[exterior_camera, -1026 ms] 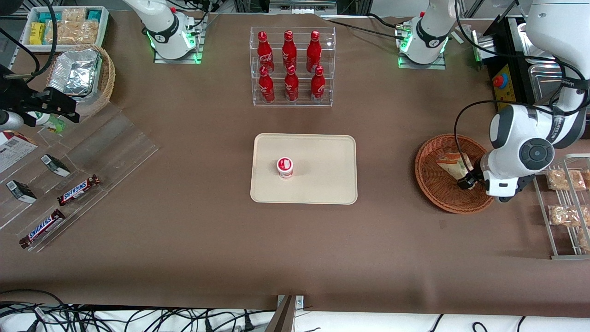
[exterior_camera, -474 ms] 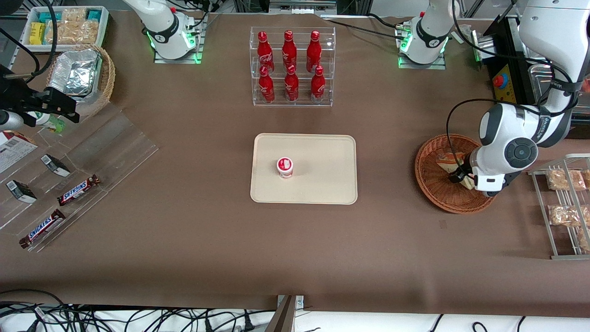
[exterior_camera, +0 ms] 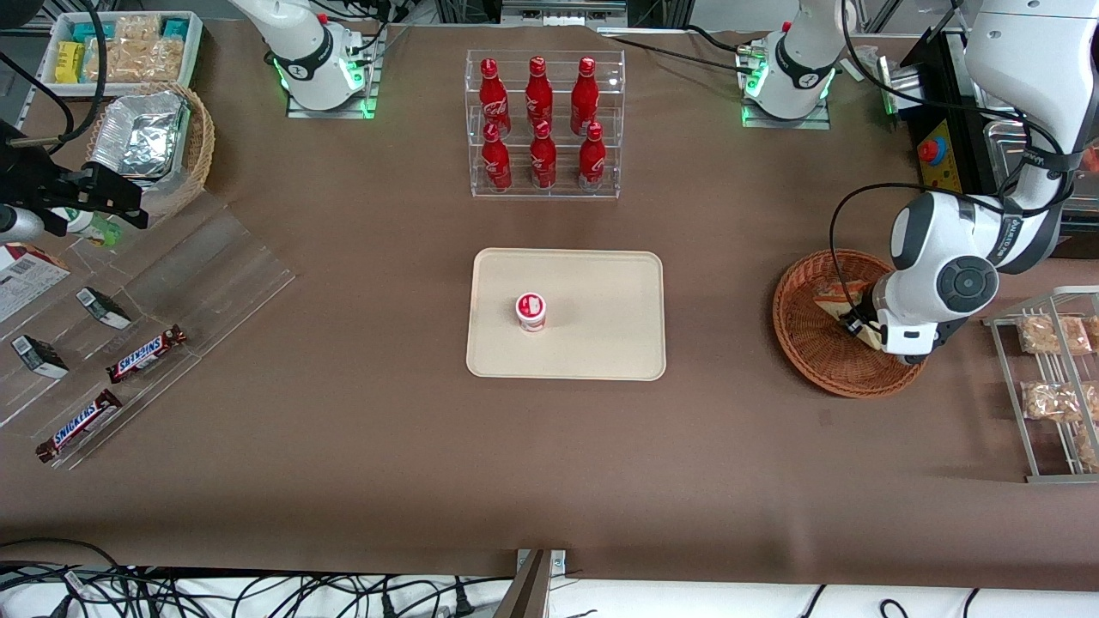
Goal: Place sandwich from basket to tray
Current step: 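Lower the open left gripper around the sandwich and close it, then lift the sandwich out of the basket with the left gripper, then carry the sandwich with the left gripper over to the cream tray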
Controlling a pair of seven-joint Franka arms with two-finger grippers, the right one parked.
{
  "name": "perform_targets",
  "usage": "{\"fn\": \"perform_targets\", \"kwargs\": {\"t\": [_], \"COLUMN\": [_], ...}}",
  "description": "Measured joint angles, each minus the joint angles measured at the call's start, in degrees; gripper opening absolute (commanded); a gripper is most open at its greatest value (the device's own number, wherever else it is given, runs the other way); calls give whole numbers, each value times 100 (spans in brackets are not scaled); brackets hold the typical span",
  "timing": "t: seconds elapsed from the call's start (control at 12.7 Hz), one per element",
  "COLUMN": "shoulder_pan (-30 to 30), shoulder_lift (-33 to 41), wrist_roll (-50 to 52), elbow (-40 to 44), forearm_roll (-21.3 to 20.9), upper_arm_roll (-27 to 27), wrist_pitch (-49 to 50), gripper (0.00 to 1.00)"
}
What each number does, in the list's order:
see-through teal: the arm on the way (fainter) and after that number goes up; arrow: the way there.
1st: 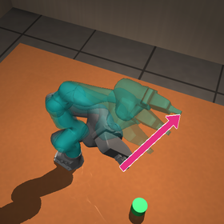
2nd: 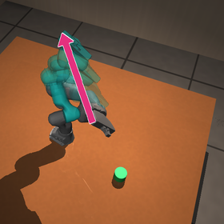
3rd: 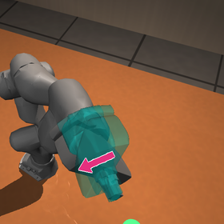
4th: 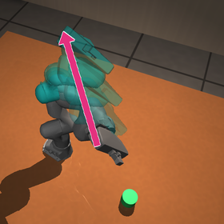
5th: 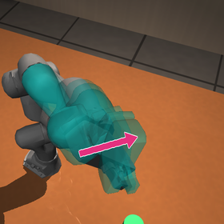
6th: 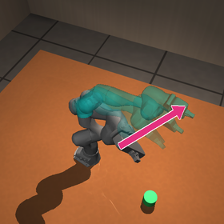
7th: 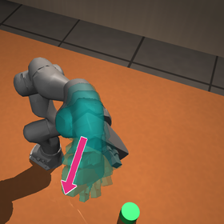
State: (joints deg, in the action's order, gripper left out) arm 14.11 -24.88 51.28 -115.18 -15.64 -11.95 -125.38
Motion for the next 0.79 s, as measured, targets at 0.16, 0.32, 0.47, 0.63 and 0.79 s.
{"fn": "perform_targets", "kwargs": {"t": [0.16,0.32,0.47,0.63,0.79], "shoulder_pan": [0,-9,-147,-425,-777], "shoulder_lift": [37,90,144,169,182], "wrist_roll": [0,-9,-13,-14,-14], "elbow": [44,352,822,1282,1719], "forearm_roll": [0,0,0,-1,0], "upper_arm_roll": [1,-18,-116,-240,-332], "wrist_pitch": [33,497,1153,1695,2122], "gripper": [41,42,42,42,42]}}
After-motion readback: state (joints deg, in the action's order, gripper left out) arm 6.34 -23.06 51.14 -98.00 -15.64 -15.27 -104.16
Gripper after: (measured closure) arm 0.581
